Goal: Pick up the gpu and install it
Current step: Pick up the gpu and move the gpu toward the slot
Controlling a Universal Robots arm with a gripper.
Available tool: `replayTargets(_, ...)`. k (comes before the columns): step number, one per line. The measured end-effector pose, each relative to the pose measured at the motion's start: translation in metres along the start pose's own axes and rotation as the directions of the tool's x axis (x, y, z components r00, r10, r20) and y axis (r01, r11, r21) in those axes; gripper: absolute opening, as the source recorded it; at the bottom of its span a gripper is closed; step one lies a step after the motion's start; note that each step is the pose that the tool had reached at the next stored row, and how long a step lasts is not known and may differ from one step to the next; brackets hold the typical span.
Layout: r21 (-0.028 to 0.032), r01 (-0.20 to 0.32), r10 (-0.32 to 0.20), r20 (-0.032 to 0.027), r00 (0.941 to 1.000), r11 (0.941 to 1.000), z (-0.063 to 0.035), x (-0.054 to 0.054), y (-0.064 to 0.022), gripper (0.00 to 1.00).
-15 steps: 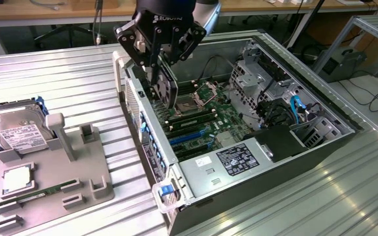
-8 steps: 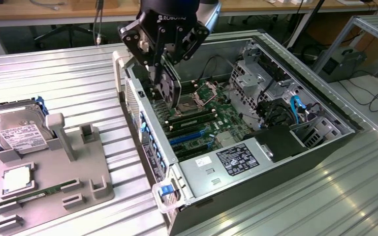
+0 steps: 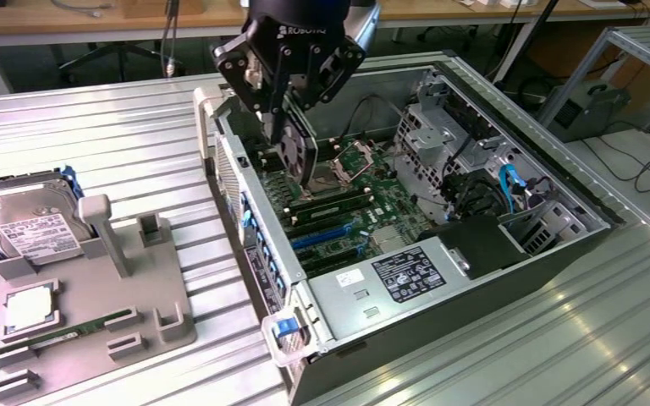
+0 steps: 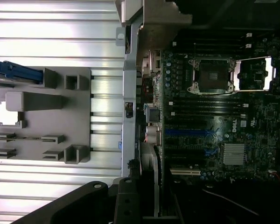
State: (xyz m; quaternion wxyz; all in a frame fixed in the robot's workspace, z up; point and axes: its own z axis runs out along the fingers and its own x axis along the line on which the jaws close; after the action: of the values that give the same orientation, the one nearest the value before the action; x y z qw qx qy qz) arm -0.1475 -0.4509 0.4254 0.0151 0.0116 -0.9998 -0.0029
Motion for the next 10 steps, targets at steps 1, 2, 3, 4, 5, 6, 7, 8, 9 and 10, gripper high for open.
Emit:
replayTargets(1, 0.0, 0.0, 0.0, 0.0, 1.0, 1.0, 0.0, -0.001, 0.0, 0.28)
replayTargets(2, 0.0, 0.0, 0.0, 0.0, 1.0, 1.0, -0.0001, -0.0019, -0.0001, 0.28)
replayTargets(3, 0.0, 0.0, 0.0, 0.0, 1.0, 1.0, -0.0001, -0.0028, -0.0001, 0.28)
replayTargets(4, -0.0001, 0.0, 0.0, 0.0, 1.0, 1.0, -0.0001, -0.0036, -0.0002, 0.28)
replayTargets(5, -0.0001, 0.0, 0.0, 0.0, 1.0, 1.0, -0.0001, -0.0043, -0.0002, 0.28)
replayTargets(6, 0.0, 0.0, 0.0, 0.0, 1.0, 1.0, -0.0001, -0.005, -0.0002, 0.28)
replayTargets(7, 0.0, 0.0, 0.0, 0.0, 1.0, 1.0, -0.0002, -0.0056, -0.0002, 0.28)
replayTargets(8, -0.0001, 0.0, 0.0, 0.0001, 1.0, 1.0, -0.0001, -0.0061, -0.0002, 0.28)
replayTargets(9, 0.0, 0.0, 0.0, 0.0, 1.0, 1.0, -0.0002, -0.0068, -0.0002, 0.28)
replayTargets(10, 0.0, 0.0, 0.0, 0.0, 1.0, 1.0, -0.0002, -0.0075, -0.0002, 0.28)
